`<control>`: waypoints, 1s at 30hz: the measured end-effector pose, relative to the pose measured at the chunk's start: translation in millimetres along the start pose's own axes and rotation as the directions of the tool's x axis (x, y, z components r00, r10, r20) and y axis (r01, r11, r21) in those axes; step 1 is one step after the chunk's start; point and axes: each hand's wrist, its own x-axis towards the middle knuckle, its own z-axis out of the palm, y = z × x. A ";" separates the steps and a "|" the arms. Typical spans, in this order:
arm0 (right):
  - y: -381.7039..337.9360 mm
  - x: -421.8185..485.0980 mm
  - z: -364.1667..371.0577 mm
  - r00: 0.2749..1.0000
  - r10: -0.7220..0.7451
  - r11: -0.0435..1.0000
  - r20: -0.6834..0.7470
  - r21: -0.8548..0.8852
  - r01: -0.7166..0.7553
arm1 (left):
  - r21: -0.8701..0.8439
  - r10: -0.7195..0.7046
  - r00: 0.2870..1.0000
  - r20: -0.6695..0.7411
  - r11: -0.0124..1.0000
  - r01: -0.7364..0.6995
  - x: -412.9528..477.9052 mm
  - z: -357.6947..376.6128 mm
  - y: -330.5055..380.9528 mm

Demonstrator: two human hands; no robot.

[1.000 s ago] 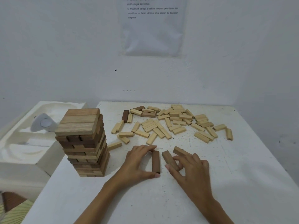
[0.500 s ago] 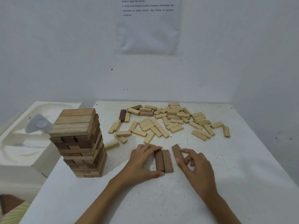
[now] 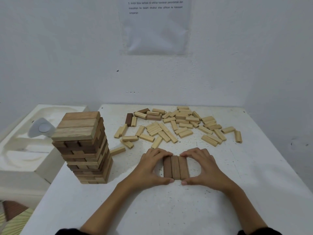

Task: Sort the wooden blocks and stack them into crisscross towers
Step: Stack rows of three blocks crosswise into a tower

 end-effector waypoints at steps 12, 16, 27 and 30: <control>-11.4 -0.9 4.4 0.999 -0.039 0.998 -0.033 0.054 0.041 | -0.097 0.000 1.000 -0.009 0.995 0.000 -3.4 -5.7 6.6; -25.7 -5.7 -8.9 0.993 -0.077 0.989 -0.089 0.119 0.087 | -0.121 0.042 0.999 -0.014 0.992 -0.043 -7.2 -24.5 24.0; -106.4 -1.1 -91.6 0.934 -0.262 0.960 -0.241 0.029 0.277 | 0.060 0.215 0.965 -0.150 0.976 -0.208 -13.4 -119.1 93.4; -130.3 5.1 -104.5 0.922 -0.289 0.954 -0.256 0.002 0.299 | 0.124 0.249 0.951 -0.185 0.965 -0.229 -20.1 -146.3 106.5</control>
